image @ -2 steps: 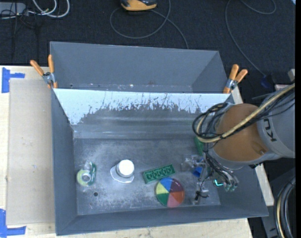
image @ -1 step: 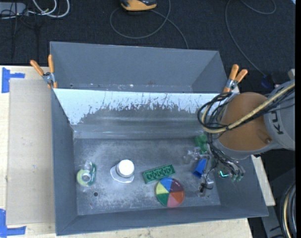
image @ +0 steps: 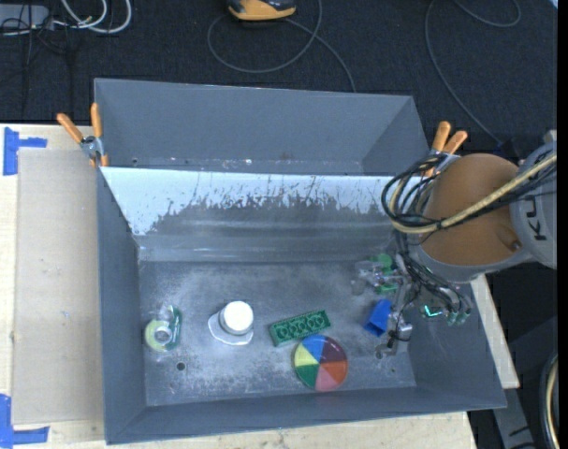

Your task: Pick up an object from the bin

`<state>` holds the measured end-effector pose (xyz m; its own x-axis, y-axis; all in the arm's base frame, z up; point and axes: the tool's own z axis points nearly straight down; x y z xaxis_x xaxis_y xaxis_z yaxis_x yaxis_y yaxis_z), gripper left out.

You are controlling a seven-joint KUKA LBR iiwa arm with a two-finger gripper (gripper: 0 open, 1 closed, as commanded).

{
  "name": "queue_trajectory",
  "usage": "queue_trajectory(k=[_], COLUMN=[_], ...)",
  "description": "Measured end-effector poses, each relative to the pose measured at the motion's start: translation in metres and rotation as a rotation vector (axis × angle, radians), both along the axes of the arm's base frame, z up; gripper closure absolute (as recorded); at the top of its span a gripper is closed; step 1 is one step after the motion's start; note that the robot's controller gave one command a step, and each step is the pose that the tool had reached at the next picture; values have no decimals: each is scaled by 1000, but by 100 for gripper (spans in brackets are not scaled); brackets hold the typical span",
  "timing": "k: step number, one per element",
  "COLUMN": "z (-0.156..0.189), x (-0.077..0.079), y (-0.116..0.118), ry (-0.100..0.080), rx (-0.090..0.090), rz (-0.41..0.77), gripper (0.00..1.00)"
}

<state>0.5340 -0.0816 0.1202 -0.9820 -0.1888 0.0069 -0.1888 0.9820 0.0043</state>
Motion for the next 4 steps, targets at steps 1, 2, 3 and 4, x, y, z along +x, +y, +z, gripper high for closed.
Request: queue_trajectory(k=[1,2,3,4], z=[-31,-39,-44,-48], x=[-11,9,0,-22], y=[49,81,97,107], ry=[4,6,0,7], rx=[0,3,1,4], rz=[-49,-34,89,136], gripper=[0,0,0,0])
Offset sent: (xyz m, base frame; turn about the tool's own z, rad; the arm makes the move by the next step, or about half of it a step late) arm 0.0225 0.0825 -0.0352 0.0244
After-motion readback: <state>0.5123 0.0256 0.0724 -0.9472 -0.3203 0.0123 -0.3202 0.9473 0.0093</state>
